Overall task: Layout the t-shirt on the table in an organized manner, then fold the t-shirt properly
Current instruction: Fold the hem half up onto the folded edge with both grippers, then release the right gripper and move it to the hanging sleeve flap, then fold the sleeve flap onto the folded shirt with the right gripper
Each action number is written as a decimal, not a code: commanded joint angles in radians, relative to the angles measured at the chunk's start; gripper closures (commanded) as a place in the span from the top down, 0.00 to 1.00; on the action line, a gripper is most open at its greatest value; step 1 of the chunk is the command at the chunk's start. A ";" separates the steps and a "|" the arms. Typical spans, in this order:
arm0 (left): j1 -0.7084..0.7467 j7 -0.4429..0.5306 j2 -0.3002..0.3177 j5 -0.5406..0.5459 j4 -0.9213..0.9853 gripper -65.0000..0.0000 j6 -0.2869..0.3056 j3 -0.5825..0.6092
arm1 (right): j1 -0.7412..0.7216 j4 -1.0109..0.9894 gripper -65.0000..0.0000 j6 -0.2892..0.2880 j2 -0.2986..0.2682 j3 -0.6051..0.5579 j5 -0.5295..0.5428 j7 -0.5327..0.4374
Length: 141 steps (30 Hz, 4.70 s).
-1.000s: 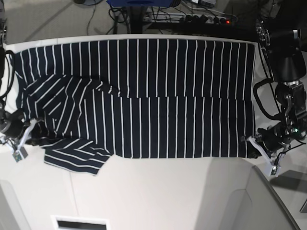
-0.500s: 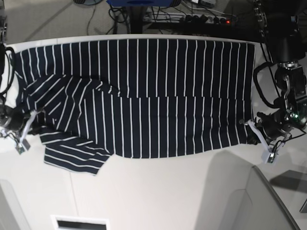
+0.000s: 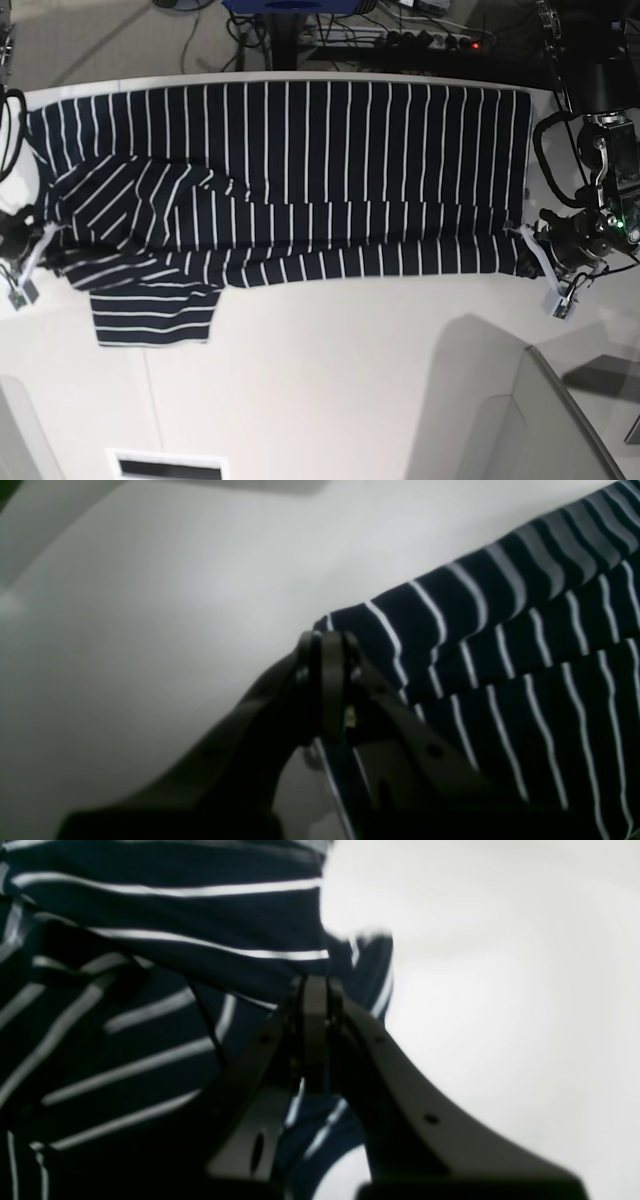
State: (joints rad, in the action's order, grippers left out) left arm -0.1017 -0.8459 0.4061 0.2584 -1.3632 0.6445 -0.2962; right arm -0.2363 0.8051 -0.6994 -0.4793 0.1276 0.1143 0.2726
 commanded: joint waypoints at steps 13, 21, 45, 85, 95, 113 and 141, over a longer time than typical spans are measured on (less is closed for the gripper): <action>-0.007 0.021 0.069 0.012 -0.023 0.00 0.007 -0.011 | 0.067 0.259 0.00 0.001 -0.019 0.091 0.014 0.175; 0.047 0.020 0.067 0.012 -0.051 0.00 0.025 -0.070 | 0.136 0.394 0.00 0.001 0.014 0.091 0.014 0.279; 0.336 0.021 0.064 0.011 -0.264 0.00 0.054 -0.111 | 0.285 0.524 0.00 0.001 0.093 0.165 0.009 0.383; 0.337 0.073 0.047 -0.103 -0.235 0.00 0.054 -0.097 | 0.068 0.600 1.00 0.001 0.204 0.221 0.009 0.567; 0.337 0.073 0.035 -0.103 -0.227 0.00 0.054 -0.097 | -0.214 -0.091 1.00 0.001 0.156 0.123 0.008 0.179; 0.337 0.072 0.034 -0.103 -0.229 0.00 0.054 -0.097 | -0.249 -0.375 0.64 0.050 0.162 0.122 0.008 -0.039; 0.337 0.066 0.040 -0.112 -0.236 0.00 0.054 -0.054 | 0.295 0.885 0.00 0.040 0.307 0.134 0.015 0.644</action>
State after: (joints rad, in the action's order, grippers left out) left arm 0.2424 -0.7898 0.4244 0.1421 -1.5818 0.7040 -0.3408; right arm 0.0742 1.6733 -0.6613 -0.1658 0.2577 0.1223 0.9302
